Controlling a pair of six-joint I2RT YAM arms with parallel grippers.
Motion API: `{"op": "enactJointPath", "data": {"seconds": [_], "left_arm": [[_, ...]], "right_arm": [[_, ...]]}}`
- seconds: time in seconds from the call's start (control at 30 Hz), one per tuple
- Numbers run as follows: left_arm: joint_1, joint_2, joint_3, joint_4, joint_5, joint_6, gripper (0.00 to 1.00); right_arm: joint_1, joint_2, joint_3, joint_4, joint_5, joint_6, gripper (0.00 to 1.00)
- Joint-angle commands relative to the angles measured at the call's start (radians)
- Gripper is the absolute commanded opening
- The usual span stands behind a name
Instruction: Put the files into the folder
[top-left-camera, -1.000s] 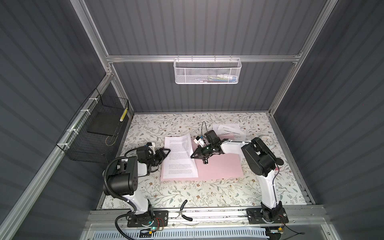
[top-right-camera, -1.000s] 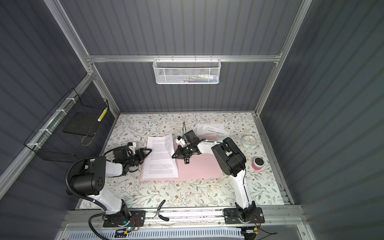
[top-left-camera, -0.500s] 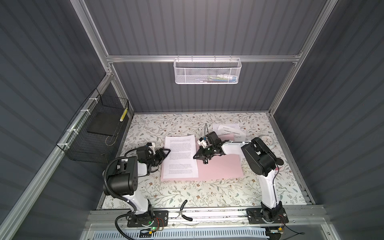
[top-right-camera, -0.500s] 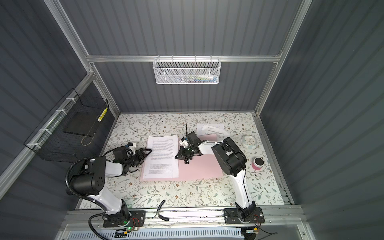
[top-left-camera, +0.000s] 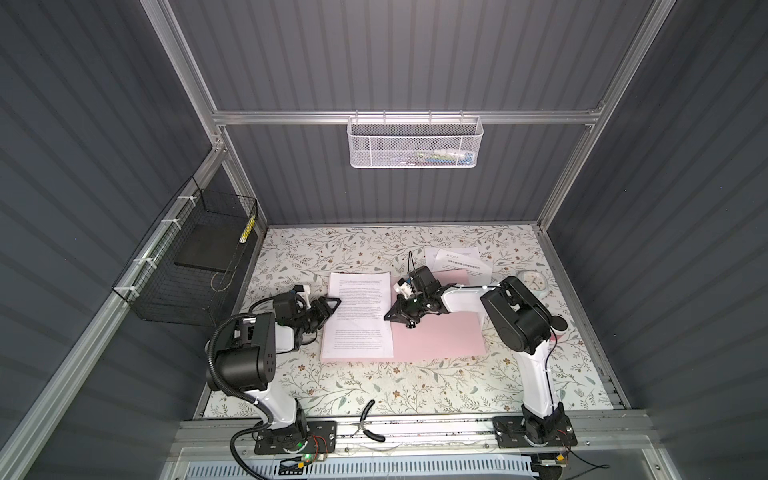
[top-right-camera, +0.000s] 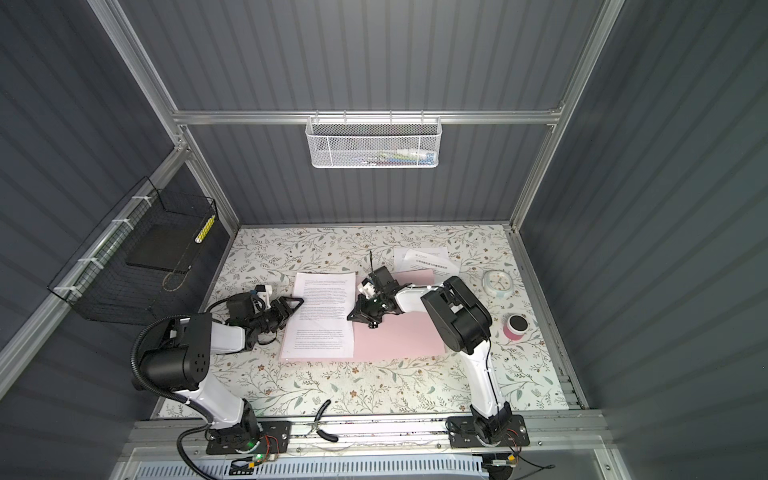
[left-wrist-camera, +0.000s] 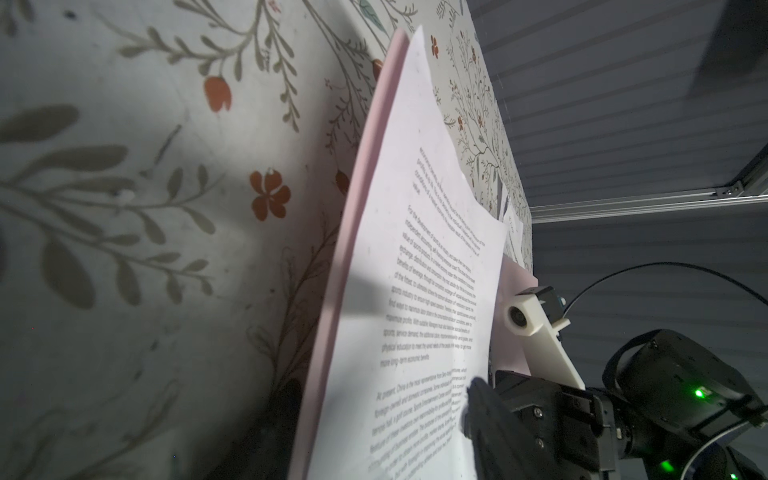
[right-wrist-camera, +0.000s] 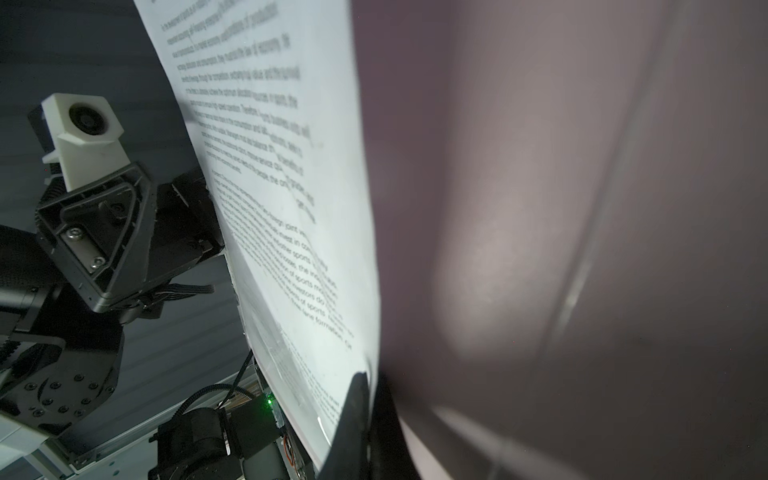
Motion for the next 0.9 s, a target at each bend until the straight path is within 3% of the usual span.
{"op": "enactJointPath", "data": {"seconds": [0.0, 0.6, 0.63, 0.67, 0.77, 0.87], "left_arm": [[-0.008, -0.018, 0.01, -0.022, -0.012, 0.023, 0.65], [-0.017, -0.032, 0.016, -0.047, -0.02, 0.031, 0.6], [-0.017, -0.036, 0.017, -0.051, -0.02, 0.032, 0.59], [-0.017, -0.041, 0.018, -0.055, -0.019, 0.032, 0.59], [-0.017, -0.061, 0.02, -0.072, -0.021, 0.031, 0.57], [-0.017, -0.087, 0.032, -0.114, -0.027, 0.042, 0.56]], "right_arm": [[0.008, -0.029, -0.005, 0.006, -0.007, 0.014, 0.0], [0.027, 0.006, 0.001, 0.039, -0.043, 0.066, 0.0], [0.024, 0.001, -0.002, 0.041, -0.04, 0.072, 0.03], [0.023, -0.005, -0.003, 0.038, -0.04, 0.071, 0.18], [0.014, -0.039, -0.007, 0.031, -0.028, 0.066, 0.44], [0.003, -0.094, -0.015, 0.01, 0.001, 0.049, 0.55]]}}
